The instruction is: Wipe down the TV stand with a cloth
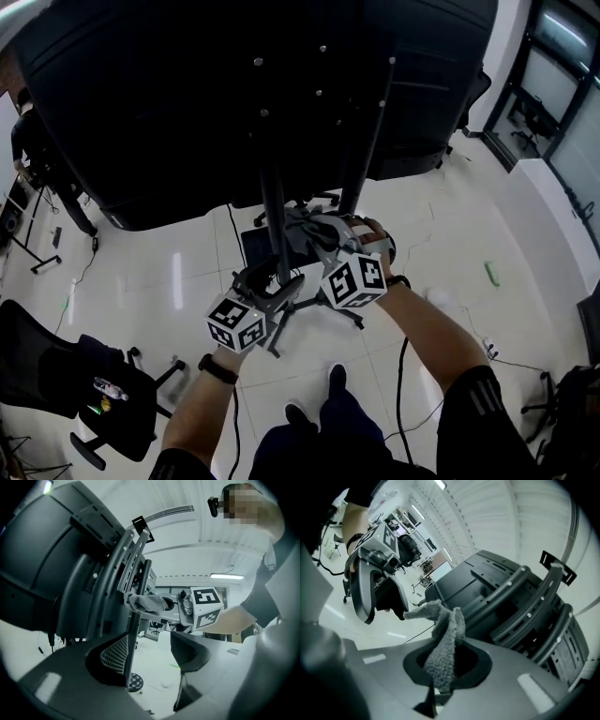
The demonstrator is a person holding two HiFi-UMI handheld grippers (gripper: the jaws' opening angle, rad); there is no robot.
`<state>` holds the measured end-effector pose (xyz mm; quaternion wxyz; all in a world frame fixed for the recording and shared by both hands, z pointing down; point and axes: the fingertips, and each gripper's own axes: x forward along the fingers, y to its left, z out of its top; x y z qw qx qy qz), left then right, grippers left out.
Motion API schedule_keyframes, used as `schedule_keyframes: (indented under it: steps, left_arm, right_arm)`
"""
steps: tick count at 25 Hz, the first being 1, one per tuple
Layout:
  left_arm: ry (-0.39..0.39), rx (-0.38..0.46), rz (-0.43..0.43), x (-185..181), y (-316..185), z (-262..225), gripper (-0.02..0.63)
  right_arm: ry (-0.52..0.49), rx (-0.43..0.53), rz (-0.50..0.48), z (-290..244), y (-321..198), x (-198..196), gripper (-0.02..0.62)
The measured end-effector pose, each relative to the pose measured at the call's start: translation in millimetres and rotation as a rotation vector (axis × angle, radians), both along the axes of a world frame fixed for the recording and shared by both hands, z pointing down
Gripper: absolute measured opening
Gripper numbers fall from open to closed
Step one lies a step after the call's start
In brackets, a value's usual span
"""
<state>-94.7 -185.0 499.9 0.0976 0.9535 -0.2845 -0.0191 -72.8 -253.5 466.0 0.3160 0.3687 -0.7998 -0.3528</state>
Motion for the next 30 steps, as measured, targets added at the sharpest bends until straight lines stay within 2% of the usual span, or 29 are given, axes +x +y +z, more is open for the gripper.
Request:
schedule_keyframes:
  steps: [5,10,15,24,30]
  left_arm:
    - [-0.001,0.109,0.03,20.0,7.0,-74.4,0.304]
    - [-0.007,0.199,0.062,46.7,5.2,-141.5,0.302]
    - [0.004,0.271,0.068,72.1,-5.0,-198.1,0.302]
    - [0.02,0.298,0.021,109.2,-48.4,-246.0,0.298]
    - [0.014,0.302,0.002,129.4,-68.9,-250.0,0.298]
  right_arm:
    - [0.048,0.128,0.014,-83.6,5.9,26.1,0.026]
    - [0.072,0.206,0.041,-155.6,-4.2,62.2,0.026]
    - [0.014,0.24,0.064,-228.8,-22.0,91.7,0.026]
    - [0.048,0.34,0.081,-315.1,-71.9,138.7,0.026]
    - [0.059,0.313,0.064,-328.1,-100.9,149.5,0.026]
